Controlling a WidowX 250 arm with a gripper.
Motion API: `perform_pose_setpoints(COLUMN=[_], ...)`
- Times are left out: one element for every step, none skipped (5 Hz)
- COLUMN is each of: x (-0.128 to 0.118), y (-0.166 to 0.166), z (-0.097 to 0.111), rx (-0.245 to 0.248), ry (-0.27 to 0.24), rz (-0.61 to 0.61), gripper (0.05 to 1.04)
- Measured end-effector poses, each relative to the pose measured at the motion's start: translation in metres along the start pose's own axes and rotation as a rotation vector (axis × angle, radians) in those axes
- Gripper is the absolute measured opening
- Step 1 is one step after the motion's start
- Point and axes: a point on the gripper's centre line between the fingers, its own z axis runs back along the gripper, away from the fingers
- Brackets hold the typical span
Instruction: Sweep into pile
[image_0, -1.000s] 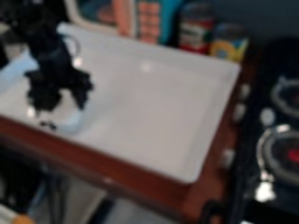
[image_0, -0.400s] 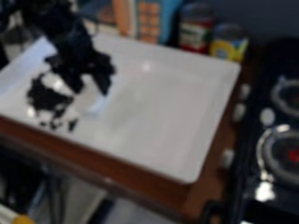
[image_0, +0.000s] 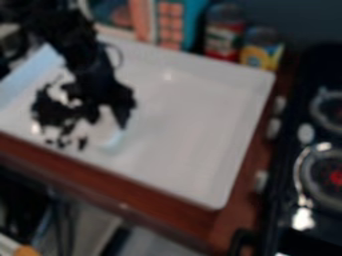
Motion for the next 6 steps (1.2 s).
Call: perform_pose_setpoints(x=[-0.003,-0.006,-0.011,-0.015,-0.013,-0.004], y=[0.003,0.012,0.024,0.035,0.043,0.052], z=[-0.001,0.000,0.003,0.007,0.014,0.018], rx=[0.016,0.033,0.049,0.070,0.079,0.101], ry=[-0.010,-0.001,0.012,0.030,0.028,0.006], rz=[-0.017,-0.009,0.029,0.054,0.075,0.059], gripper=[0.707,0.707,0.707,0.707,0.707,0.707])
